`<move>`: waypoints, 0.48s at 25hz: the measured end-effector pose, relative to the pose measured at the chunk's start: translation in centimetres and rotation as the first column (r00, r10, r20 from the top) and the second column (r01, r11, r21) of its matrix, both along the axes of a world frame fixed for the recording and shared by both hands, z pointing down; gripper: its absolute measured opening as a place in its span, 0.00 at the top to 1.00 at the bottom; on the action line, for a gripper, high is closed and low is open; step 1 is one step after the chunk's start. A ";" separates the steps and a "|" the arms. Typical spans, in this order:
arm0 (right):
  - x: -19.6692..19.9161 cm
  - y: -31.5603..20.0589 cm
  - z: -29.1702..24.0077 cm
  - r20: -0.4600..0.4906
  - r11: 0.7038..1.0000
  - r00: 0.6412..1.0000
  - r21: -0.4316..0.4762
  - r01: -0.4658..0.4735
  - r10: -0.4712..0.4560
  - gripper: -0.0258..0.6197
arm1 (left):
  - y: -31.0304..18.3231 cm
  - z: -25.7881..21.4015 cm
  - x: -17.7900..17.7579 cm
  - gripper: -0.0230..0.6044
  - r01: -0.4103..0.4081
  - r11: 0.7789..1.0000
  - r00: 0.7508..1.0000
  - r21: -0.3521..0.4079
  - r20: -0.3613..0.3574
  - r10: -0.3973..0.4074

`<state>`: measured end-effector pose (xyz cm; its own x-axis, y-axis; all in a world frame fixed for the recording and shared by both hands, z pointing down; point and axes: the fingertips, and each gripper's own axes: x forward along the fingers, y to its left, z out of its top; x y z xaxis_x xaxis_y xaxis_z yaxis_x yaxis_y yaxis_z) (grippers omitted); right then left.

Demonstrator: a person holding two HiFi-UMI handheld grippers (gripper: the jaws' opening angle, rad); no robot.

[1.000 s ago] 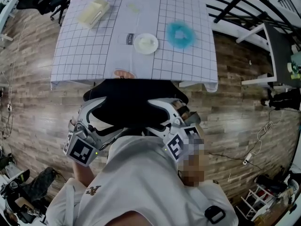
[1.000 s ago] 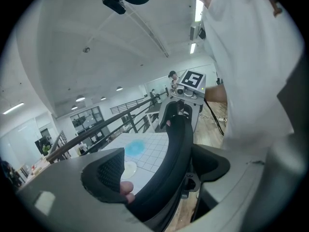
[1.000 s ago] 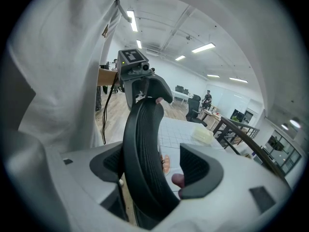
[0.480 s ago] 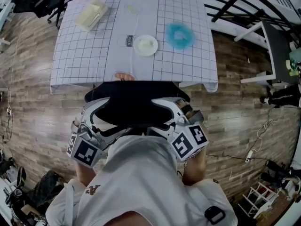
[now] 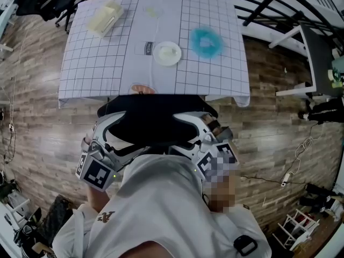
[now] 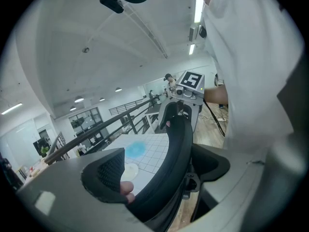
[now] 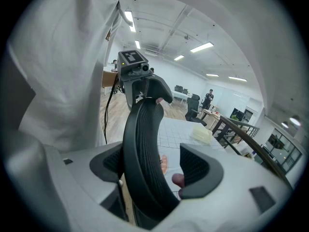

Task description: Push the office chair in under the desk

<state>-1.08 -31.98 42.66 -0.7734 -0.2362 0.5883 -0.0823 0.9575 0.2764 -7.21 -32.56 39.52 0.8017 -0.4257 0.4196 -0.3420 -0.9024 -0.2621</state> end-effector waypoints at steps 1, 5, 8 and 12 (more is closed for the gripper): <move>0.0 -0.1 0.0 0.001 1.000 1.000 0.002 -0.001 0.001 0.45 | -0.1 0.0 0.0 0.28 -0.001 1.000 1.000 0.001 -0.001 0.001; 0.1 -0.3 0.0 0.000 1.000 1.000 0.004 -0.002 0.002 0.45 | -0.3 0.1 0.1 0.28 -0.006 1.000 1.000 0.000 0.000 0.006; 0.2 -0.4 0.1 0.001 1.000 1.000 0.006 -0.001 0.001 0.45 | -0.3 0.1 0.2 0.28 -0.005 1.000 1.000 0.000 0.001 0.005; 0.1 -0.5 0.0 0.001 1.000 1.000 0.006 0.001 -0.001 0.45 | -0.4 0.1 0.1 0.28 -0.003 1.000 1.000 -0.002 0.000 0.003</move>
